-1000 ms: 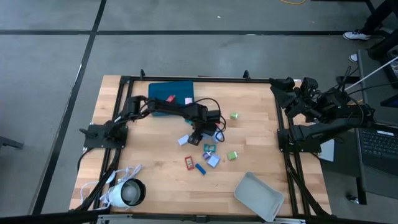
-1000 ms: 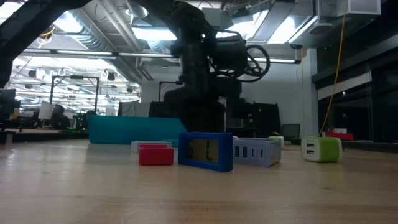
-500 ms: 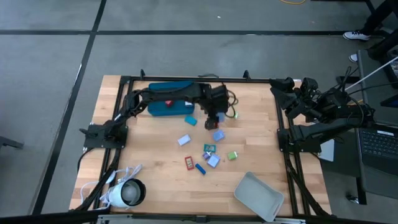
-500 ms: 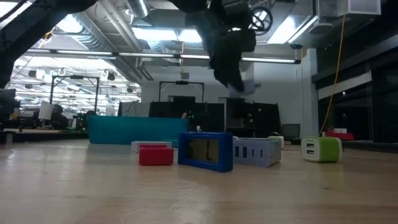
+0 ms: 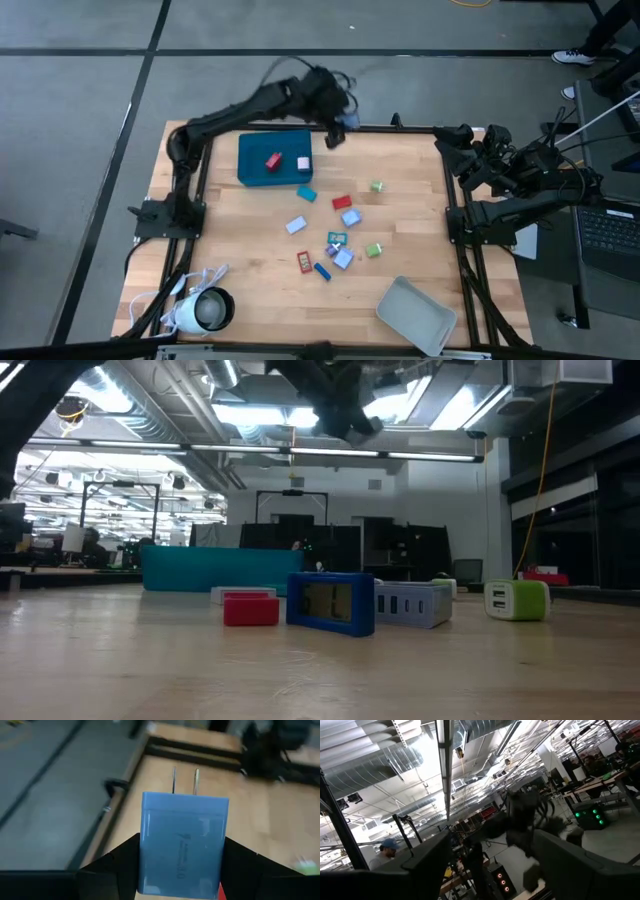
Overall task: Pick & Place Office items
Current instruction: Put the left light blue charger adapter into the blue bin
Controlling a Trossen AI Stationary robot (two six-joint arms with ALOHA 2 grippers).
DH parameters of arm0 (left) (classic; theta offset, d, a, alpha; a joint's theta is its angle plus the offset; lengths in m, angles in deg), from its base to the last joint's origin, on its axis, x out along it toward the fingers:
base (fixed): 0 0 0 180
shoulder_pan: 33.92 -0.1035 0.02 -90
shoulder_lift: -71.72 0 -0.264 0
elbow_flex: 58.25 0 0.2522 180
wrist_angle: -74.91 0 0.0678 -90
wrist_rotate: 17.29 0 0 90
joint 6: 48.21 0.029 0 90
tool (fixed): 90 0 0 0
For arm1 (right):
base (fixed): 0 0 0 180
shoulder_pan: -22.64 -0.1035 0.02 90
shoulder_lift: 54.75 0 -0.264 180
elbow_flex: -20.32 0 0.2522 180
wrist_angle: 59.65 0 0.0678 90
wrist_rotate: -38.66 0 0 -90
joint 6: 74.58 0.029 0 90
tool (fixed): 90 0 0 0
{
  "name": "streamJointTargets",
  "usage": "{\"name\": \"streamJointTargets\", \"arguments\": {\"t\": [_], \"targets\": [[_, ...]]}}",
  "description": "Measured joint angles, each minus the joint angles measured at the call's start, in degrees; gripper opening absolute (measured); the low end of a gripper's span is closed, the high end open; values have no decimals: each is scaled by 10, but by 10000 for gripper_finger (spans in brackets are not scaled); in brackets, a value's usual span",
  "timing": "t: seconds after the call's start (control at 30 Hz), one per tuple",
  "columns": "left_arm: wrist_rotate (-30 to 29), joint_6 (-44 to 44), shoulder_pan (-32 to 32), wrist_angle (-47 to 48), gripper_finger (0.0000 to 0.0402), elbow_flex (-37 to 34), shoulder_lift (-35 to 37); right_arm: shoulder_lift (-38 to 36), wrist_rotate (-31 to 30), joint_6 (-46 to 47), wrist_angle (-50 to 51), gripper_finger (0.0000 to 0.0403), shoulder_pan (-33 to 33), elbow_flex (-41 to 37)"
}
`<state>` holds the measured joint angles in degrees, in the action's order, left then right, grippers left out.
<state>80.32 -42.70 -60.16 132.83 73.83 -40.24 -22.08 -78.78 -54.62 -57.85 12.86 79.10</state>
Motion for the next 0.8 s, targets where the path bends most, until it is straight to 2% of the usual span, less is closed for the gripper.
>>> {"name": "streamJointTargets", "arguments": {"t": [0.27,0.67,0.8], "targets": [[9,-28,-54,-38,205,0,34,0,0,-10,0,288,0,0],[1,-21,-121,-76,205,0,63,0,-2,-12,0,288,0,0],[11,-108,-139,-199,205,-1,74,0,-2,-16,0,288,0,0]]}}
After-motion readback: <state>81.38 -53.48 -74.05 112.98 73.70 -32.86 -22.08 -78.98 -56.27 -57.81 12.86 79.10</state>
